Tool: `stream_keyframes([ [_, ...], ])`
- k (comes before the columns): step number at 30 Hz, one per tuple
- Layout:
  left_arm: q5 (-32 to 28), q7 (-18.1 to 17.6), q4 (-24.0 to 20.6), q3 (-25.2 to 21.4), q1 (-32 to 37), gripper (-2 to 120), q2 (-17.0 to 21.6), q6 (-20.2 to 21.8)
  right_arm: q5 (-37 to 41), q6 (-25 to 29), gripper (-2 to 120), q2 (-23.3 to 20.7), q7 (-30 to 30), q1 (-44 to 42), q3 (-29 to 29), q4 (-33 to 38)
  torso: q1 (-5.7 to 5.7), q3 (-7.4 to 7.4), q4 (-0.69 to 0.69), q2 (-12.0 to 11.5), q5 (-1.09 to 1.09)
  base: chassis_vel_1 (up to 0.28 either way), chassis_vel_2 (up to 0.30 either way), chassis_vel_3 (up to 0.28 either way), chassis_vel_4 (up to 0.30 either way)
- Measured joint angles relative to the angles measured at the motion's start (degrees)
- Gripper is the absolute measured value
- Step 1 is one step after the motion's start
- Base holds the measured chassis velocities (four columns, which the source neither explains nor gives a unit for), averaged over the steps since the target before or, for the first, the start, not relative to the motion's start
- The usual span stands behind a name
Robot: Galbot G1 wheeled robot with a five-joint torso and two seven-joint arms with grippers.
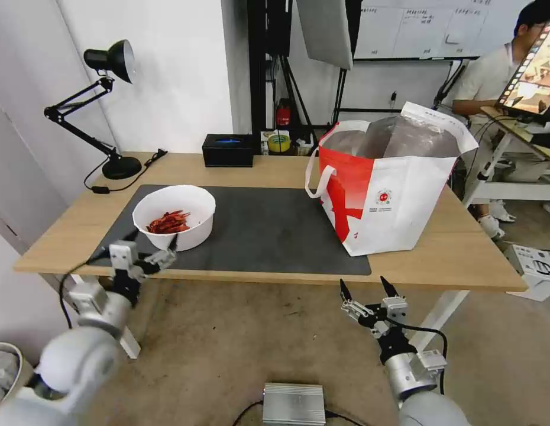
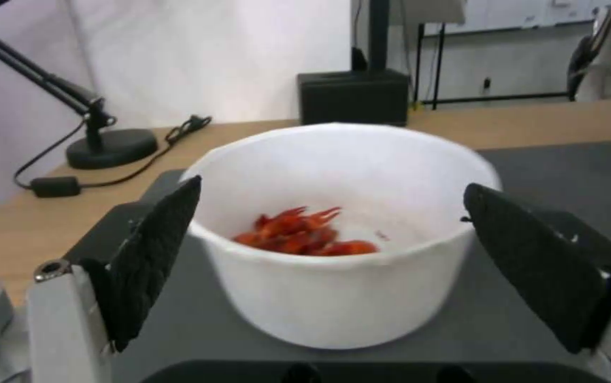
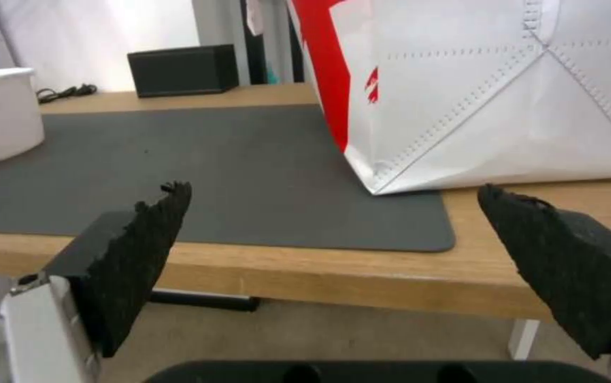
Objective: Pick up the trash from the table and place it into the takeout bag.
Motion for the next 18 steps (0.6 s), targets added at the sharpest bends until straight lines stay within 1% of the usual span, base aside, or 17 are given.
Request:
stream_keyframes([
  [1, -1.4, 0.0, 0.8, -0.4, -0.4, 100, 1.1, 0.3, 0.0, 0.0, 100, 0.0, 0.0, 0.0, 0.0, 0.0, 0.0, 0.0, 0.0, 0.0, -0.01, 0.0, 0.0, 0.0, 0.0],
  [3, -2.1, 0.0, 1.3, -0.6, -0.7, 100, 1.5, 0.6, 0.0, 0.0, 100, 0.0, 0.0, 0.0, 0.0, 0.0, 0.0, 0.0, 0.0, 0.0, -0.01, 0.0, 0.0, 0.0, 0.0],
  [5, -4.0, 0.0, 2.9, -0.9, -2.8, 100, 2.8, 2.1, 0.0, 0.0, 100, 0.0, 0.0, 0.0, 0.0, 0.0, 0.0, 0.0, 0.01, 0.0, -0.01, 0.0, 0.0, 0.0, 0.0],
  [6, -4.0, 0.0, 2.9, -0.9, -2.8, 100, 2.8, 2.1, 0.0, 0.0, 100, 0.0, 0.0, 0.0, 0.0, 0.0, 0.0, 0.0, 0.01, 0.0, -0.01, 0.0, 0.0, 0.0, 0.0],
  [8, -7.1, -0.1, 4.2, -0.2, -5.8, 100, 4.1, 4.3, 0.0, 0.0, 100, 0.0, 0.0, 0.0, 0.0, 0.0, 0.0, 0.0, 0.0, 0.0, 0.01, 0.0, 0.0, 0.0, 0.0],
  [9, -7.1, -0.1, 4.2, -0.2, -5.8, 100, 4.1, 4.3, 0.0, 0.0, 100, 0.0, 0.0, 0.0, 0.0, 0.0, 0.0, 0.0, 0.0, 0.0, 0.01, 0.0, 0.0, 0.0, 0.0],
  [10, -8.1, -0.5, 4.7, 0.2, -7.1, 100, 4.6, 5.1, 0.0, 0.0, 100, 0.0, 0.0, 0.0, 0.0, 0.0, 0.0, 0.0, 0.0, 0.0, 0.0, 0.0, 0.0, 0.0, 0.0],
  [11, -9.5, -0.7, 5.5, 0.8, -8.9, 100, 5.3, 7.0, 0.0, 0.0, 100, 0.0, 0.0, 0.0, 0.0, 0.0, 0.0, 0.0, -0.01, 0.0, 0.01, 0.0, 0.0, 0.0, 0.0],
  [12, -9.5, -0.7, 5.5, 0.8, -8.9, 100, 5.3, 7.0, 0.0, 0.0, 100, 0.0, 0.0, 0.0, 0.0, 0.0, 0.0, 0.0, -0.01, 0.0, 0.01, 0.0, 0.0, 0.0, 0.0],
  [13, -10.3, -0.9, 6.0, 1.1, -9.9, 100, 5.7, 8.0, 0.0, 0.0, 100, 0.0, 0.0, 0.0, 0.0, 0.0, 0.0, 0.0, -0.01, 0.0, 0.01, 0.0, 0.0, 0.0, 0.0],
  [15, -13.4, -1.7, 7.6, 2.0, -13.2, 100, 6.7, 11.1, 0.0, 0.0, 100, 0.0, -0.1, 0.0, 0.0, 0.0, 0.0, 0.0, 0.0, 0.0, 0.01, 0.0, 0.0, 0.0, 0.0],
  [16, -13.4, -1.7, 7.6, 2.0, -13.2, 100, 6.7, 11.1, 0.0, 0.0, 100, 0.0, -0.1, 0.0, 0.0, 0.0, 0.0, 0.0, 0.0, 0.0, 0.01, 0.0, 0.0, 0.0, 0.0],
  [18, -15.2, -2.4, 8.8, 2.8, -15.1, 100, 7.4, 13.1, 0.0, 0.0, 100, 0.0, -0.1, 0.0, 0.0, 0.0, 0.0, 0.0, -0.01, 0.0, 0.0, 0.0, 0.0, 0.0, 0.0],
])
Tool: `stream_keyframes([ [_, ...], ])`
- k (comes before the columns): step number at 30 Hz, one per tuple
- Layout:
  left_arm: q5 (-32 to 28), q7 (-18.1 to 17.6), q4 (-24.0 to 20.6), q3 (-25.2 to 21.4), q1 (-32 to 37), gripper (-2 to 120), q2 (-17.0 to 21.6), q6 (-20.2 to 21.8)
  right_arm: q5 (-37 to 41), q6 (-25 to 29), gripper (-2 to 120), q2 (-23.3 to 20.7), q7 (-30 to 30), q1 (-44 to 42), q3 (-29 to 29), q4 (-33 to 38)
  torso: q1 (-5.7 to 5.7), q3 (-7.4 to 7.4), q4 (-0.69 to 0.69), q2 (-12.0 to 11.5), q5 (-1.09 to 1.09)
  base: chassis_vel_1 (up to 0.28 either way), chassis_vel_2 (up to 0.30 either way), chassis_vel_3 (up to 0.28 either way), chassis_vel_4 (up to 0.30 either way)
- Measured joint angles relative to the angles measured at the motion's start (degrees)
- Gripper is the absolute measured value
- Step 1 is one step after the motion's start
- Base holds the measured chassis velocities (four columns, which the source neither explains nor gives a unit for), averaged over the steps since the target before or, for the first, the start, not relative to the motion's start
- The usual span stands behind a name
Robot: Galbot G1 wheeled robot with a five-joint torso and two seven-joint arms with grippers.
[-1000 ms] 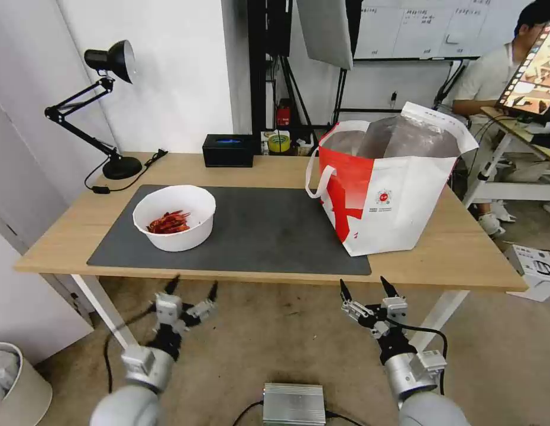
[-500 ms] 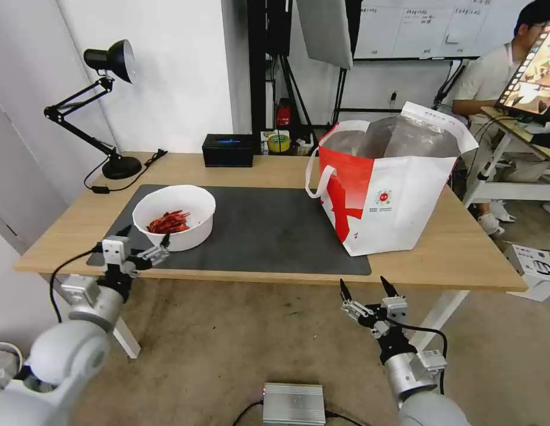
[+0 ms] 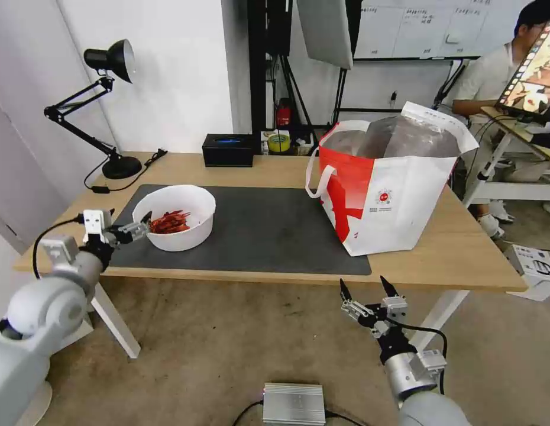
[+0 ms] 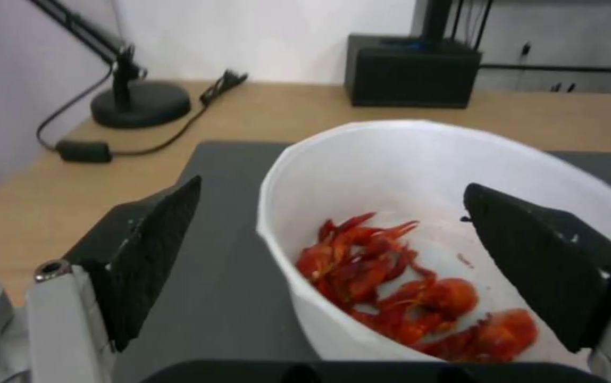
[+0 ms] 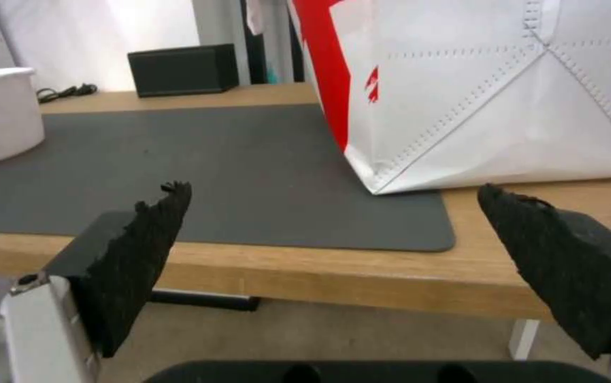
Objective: Pick up the trash from the table and place it into the takeout bag.
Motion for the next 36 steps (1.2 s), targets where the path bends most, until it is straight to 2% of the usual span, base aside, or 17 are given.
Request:
stream_keyframes([
  [5, -1.3, -0.5, 2.0, 1.4, -2.5, 100, 1.1, 2.5, 0.0, 0.0, 100, 0.0, 0.0, 0.0, 0.0, 0.0, 0.0, 0.0, 0.0, 0.0, 0.0, 0.0, 0.0, 0.0, 0.0],
  [12, -6.4, -1.0, 4.7, 3.9, -7.6, 100, 2.1, 8.7, 0.0, 0.0, 100, 0.0, 0.0, 0.0, 0.0, 0.0, 0.0, 0.0, 0.0, 0.0, 0.01, 0.0, 0.0, 0.0, 0.0],
  [16, -8.7, -2.0, 6.3, 5.7, -10.1, 100, 2.6, 10.8, 0.0, 0.0, 100, 0.0, 0.0, 0.0, 0.0, 0.0, 0.0, 0.0, 0.0, 0.0, 0.01, 0.0, 0.0, 0.0, 0.0],
  [20, -11.9, -2.9, 9.4, 8.7, -14.7, 100, 3.2, 13.4, 0.0, 0.0, 100, 0.0, 0.0, 0.0, 0.0, 0.0, 0.0, 0.0, 0.0, 0.0, 0.01, 0.0, 0.0, 0.0, 0.0],
  [23, -14.5, -3.0, 13.4, 11.6, -19.6, 100, 3.6, 16.0, 0.0, 0.0, 100, 0.0, 0.0, 0.0, 0.0, 0.0, 0.0, 0.0, -0.01, 0.0, 0.01, 0.0, 0.0, 0.0, 0.0],
  [26, -15.0, -3.1, 14.3, 12.1, -20.7, 100, 3.8, 16.9, 0.0, 0.0, 100, 0.0, 0.0, 0.0, 0.0, 0.0, 0.0, 0.0, -0.01, 0.0, 0.0, 0.0, 0.0, 0.0, 0.0],
  [32, -17.6, -4.1, 16.3, 12.5, -22.8, 100, 4.6, 22.0, 0.0, 0.0, 100, 0.0, 0.0, 0.0, 0.0, 0.0, 0.0, -0.01, 0.01, 0.0, 0.0, 0.0, 0.0, 0.0, 0.0],
  [36, -18.6, -4.6, 16.3, 12.9, -23.7, 100, 4.9, 23.3, 0.0, 0.0, 100, 0.0, 0.0, 0.0, 0.0, 0.0, 0.0, -0.01, 0.01, 0.0, 0.01, 0.0, 0.0, 0.0, 0.0],
])
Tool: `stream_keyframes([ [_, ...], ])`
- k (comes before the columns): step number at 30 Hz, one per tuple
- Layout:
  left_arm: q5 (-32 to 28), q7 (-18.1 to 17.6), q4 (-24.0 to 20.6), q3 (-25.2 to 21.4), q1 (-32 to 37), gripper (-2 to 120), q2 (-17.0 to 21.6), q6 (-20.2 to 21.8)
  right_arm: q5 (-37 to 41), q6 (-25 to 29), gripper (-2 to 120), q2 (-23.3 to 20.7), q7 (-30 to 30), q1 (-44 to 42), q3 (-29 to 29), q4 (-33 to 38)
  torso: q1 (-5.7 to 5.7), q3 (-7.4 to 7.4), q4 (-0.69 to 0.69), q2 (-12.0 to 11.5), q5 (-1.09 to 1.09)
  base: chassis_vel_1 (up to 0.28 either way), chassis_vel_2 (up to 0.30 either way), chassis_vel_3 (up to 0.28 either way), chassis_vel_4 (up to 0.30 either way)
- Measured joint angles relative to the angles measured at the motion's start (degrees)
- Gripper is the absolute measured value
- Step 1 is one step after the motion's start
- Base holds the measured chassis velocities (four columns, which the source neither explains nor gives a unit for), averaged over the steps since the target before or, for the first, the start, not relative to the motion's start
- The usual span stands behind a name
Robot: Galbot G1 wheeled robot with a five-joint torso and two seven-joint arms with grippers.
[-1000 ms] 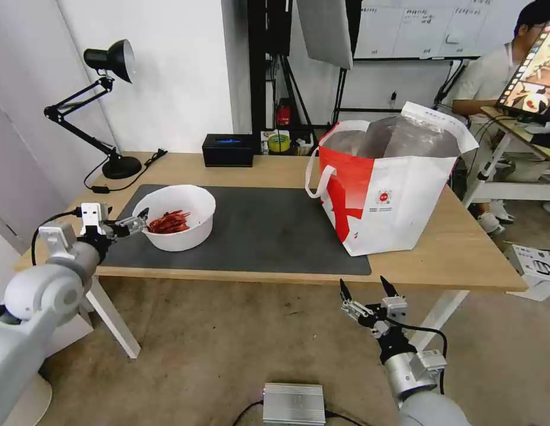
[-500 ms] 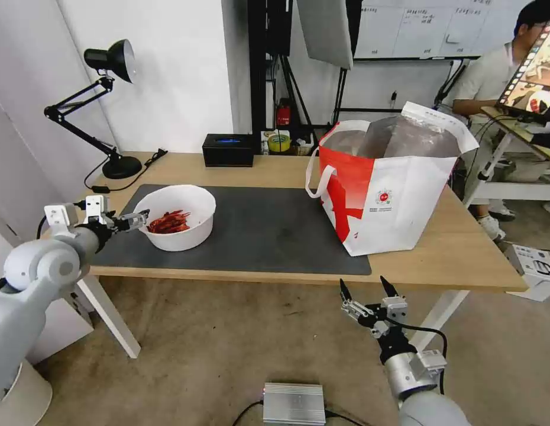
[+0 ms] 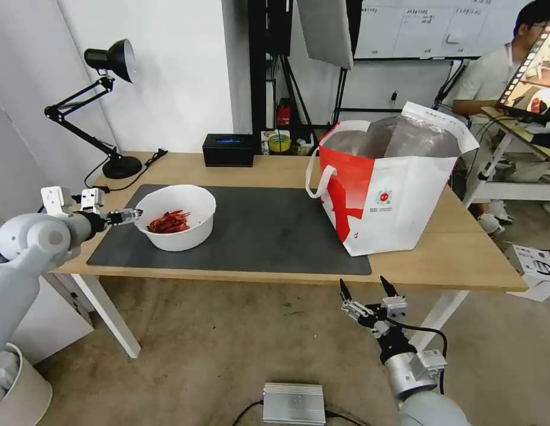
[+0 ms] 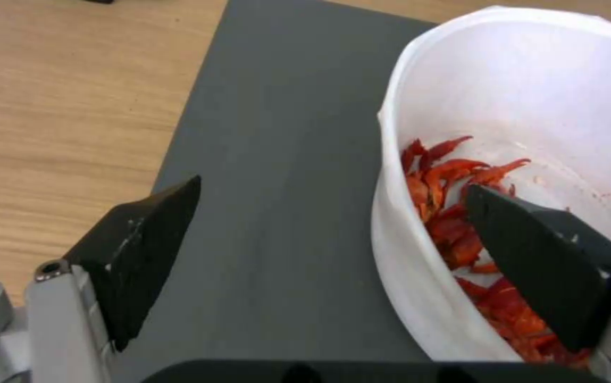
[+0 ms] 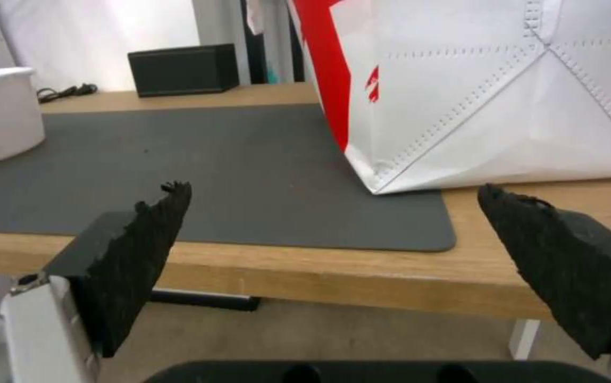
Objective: Pick up the trash from the table and place it into the takeout bag.
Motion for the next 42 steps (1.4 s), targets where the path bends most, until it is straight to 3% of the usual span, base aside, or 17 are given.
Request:
stream_keyframes([
  [27, -5.6, -2.5, 2.9, 1.6, -1.4, 99, -2.0, 0.1, 0.0, 0.0, 100, 0.0, 0.0, 0.0, 0.0, 0.0, 0.0, 0.0, 0.0, 0.0, 0.0, 0.0, 0.0, 0.0, 0.0],
  [42, -6.5, -3.8, 3.1, 3.6, -2.1, 48, -2.4, -0.1, 0.0, 0.0, 100, 0.0, 0.0, 0.0, 0.0, 0.0, -0.02, 0.0, 0.0, 0.0, 0.02, 0.0, 0.0, 0.0, 0.0],
])
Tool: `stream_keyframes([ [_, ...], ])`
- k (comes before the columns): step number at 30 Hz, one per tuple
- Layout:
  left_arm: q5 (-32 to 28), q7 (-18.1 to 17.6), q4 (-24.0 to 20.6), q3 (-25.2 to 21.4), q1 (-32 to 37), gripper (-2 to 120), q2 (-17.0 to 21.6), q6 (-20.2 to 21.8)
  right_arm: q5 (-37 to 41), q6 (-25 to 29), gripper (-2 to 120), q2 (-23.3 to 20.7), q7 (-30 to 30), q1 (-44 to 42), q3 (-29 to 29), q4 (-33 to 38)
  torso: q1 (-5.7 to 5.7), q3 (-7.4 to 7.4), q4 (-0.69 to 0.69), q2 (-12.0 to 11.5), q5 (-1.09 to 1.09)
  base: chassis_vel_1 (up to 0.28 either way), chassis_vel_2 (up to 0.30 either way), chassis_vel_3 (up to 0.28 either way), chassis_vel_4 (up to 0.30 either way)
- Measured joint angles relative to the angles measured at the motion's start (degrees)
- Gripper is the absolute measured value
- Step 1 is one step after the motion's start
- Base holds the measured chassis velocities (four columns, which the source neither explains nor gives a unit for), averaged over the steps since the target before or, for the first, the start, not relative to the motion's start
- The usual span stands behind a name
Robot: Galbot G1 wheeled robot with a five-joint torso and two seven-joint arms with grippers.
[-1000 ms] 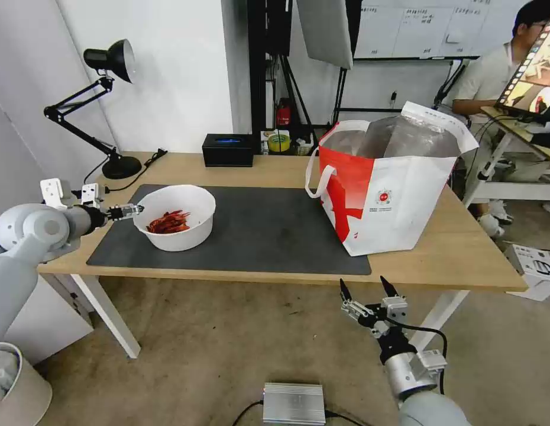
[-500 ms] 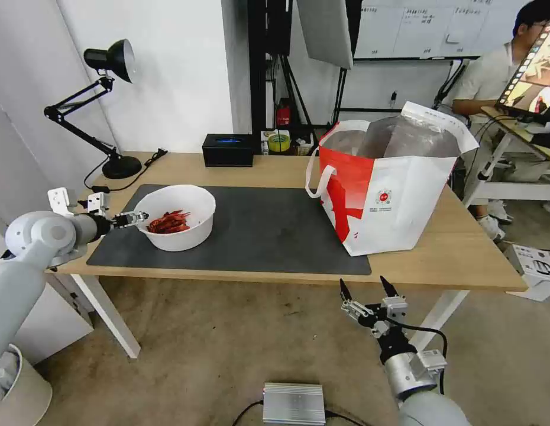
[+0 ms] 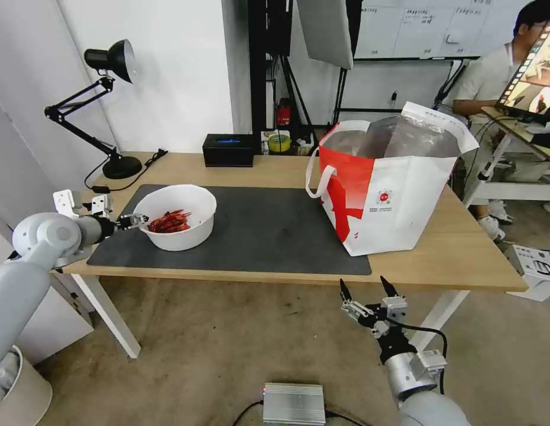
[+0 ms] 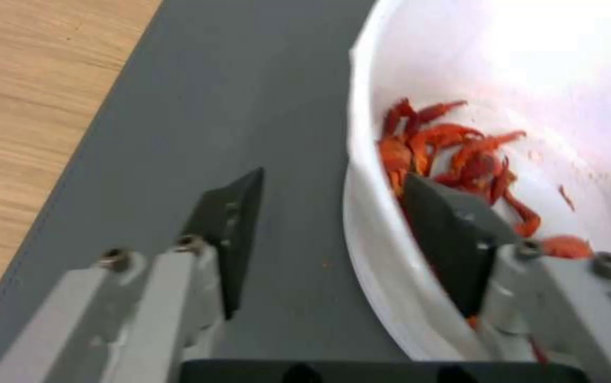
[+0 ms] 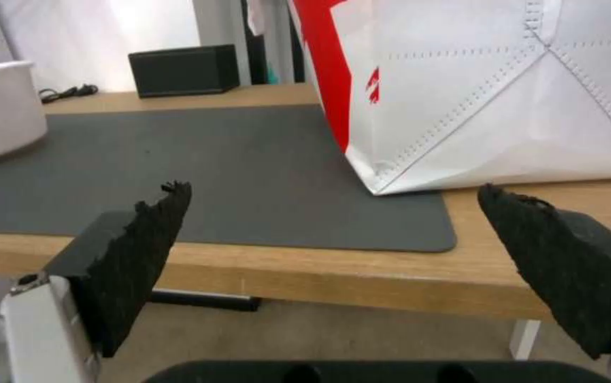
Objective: Pick up the trash from the table and place it into the takeout bag.
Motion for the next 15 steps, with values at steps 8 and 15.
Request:
stream_keyframes([
  [8, 0.1, 0.1, -0.1, 1.0, -0.1, 17, 0.1, 0.1, 0.0, 0.0, 100, 0.0, 0.0, 0.0, 0.0, 0.0, 0.01, 0.01, -0.01, 0.0, -0.03, 0.0, 0.0, 0.0, 0.0],
  [15, 0.1, 0.3, -0.4, 1.2, -0.1, 0, 0.5, 0.1, 0.0, 0.0, 100, 0.0, 0.0, 0.0, 0.0, 0.0, 0.01, 0.0, -0.01, 0.0, -0.03, 0.0, 0.0, 0.0, 0.0],
])
